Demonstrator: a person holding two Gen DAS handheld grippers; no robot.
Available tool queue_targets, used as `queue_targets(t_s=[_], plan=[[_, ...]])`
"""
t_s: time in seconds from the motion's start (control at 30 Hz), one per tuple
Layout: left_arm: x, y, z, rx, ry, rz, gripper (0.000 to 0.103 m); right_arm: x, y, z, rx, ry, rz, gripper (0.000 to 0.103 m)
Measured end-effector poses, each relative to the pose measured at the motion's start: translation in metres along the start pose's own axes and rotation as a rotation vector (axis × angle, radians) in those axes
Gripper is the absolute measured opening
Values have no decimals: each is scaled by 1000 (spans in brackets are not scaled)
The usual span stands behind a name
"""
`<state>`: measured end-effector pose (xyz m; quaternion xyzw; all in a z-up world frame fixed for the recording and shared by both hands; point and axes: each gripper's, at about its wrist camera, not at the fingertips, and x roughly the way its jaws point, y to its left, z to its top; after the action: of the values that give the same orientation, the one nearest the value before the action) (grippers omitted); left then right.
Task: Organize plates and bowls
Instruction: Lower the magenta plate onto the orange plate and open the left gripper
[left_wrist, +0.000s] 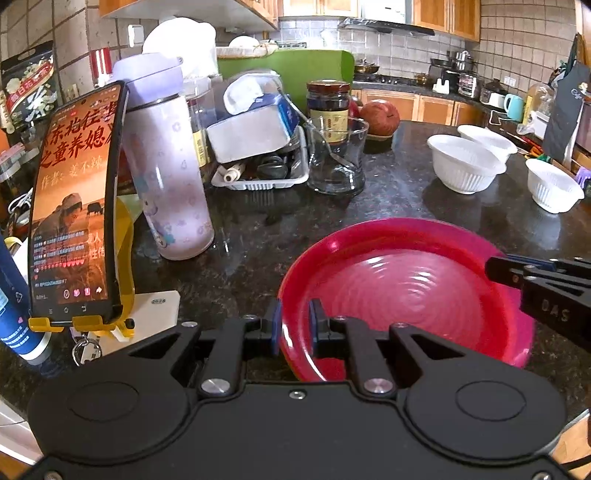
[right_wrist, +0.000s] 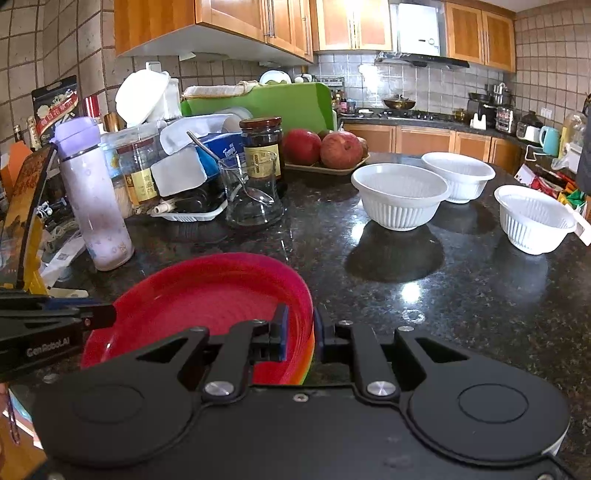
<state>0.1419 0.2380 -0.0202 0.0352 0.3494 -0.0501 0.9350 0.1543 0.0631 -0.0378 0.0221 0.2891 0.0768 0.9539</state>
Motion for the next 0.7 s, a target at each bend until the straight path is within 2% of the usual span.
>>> queue_targets(t_s=[0.17, 0.23, 0.27, 0.43, 0.5, 0.53, 0.57, 0.7], plan=[[-3, -4, -1, 18, -17, 8, 21, -2, 0, 0, 3, -10, 5, 18], [-4, -4, 0, 18, -18, 0, 25, -4, 1, 0, 1, -21, 10, 19], [-4, -4, 0, 18, -20, 1, 30, -5, 1, -1, 1, -24, 13, 21], [-9, -4, -1, 17, -37, 11, 33, -11, 3, -1, -2, -60, 2, 39], [-11, -4, -2, 16, -45, 11, 55, -13, 4, -2, -3, -75, 1, 43], [-12, -5, -2, 15, -52, 8, 59, -14, 4, -2, -5, -79, 2, 45], [-13, -5, -3, 13, -59, 6, 62, -15, 4, -2, -7, -80, 2, 45], [-17, -7, -4, 28, -75, 17, 62, -14, 5, -4, 1, -65, -2, 45]])
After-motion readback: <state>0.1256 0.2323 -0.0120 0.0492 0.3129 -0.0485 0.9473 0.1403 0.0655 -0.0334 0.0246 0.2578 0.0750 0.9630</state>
